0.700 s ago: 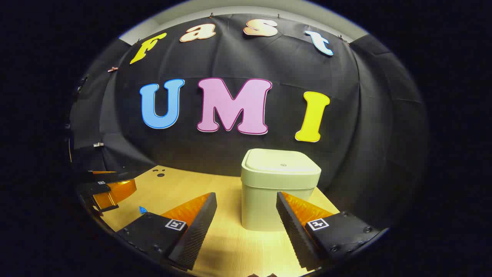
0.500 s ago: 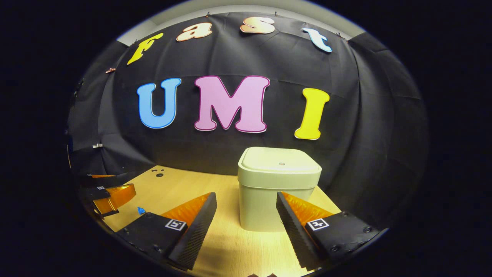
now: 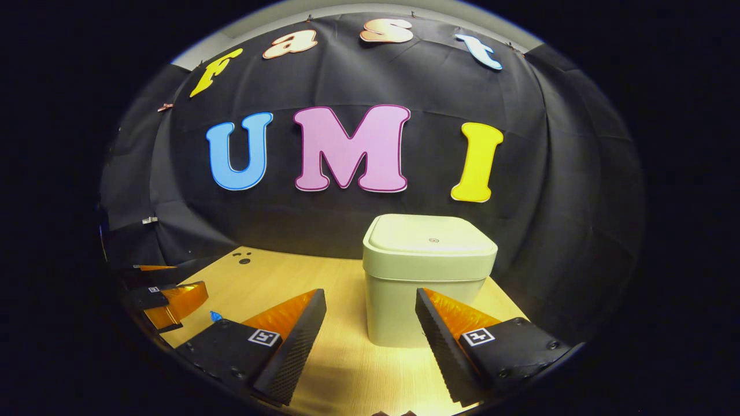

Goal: Press the lid of the desktop garbage bin to open it, pick up the crumpled paper on the desktop and throw it into the bin, then pick up the pop can on the desktop and drop it into the bin, and finally close the garbage bin lid.

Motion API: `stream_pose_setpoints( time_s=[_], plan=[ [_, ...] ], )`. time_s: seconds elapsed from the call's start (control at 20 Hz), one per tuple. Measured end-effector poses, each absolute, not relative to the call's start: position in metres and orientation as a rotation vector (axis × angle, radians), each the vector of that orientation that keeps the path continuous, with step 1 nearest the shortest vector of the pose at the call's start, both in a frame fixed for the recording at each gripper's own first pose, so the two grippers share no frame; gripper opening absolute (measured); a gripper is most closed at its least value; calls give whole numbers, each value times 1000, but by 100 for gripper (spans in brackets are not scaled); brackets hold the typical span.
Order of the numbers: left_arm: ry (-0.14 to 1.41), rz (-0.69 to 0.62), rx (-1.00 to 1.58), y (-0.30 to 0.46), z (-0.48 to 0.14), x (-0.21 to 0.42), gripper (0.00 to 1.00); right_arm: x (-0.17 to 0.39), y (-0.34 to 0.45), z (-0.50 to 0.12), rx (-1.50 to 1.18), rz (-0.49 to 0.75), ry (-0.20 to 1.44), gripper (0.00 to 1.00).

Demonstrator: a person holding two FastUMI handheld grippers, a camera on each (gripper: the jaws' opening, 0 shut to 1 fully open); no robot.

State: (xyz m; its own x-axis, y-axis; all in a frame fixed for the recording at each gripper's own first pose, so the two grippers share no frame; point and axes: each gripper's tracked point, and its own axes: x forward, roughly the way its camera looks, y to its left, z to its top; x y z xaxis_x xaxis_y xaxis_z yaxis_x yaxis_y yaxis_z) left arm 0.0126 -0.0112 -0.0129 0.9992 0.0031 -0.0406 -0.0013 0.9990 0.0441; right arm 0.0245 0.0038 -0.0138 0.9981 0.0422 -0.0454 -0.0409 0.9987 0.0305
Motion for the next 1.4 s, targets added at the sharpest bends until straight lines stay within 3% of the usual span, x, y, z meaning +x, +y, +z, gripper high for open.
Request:
stream_pose_setpoints(
  time_s=[0.65,0.7,0.9,1.05,1.25,1.4],
  plan=[
    [64,6,43,-7,-22,22,96,31,2,-18,36,43,61,95],
    [64,10,42,-5,-22,22,95,31,4,-15,35,42,61,92],
    [62,32,36,1,-22,24,96,32,2,-14,28,34,47,63],
    [68,33,31,1,-23,24,96,32,1,-14,27,25,48,28],
    [66,25,38,-1,-22,23,96,26,5,-18,33,54,66,12],
    [65,22,45,-1,-25,22,96,21,12,-17,37,84,77,10]
  ],
)
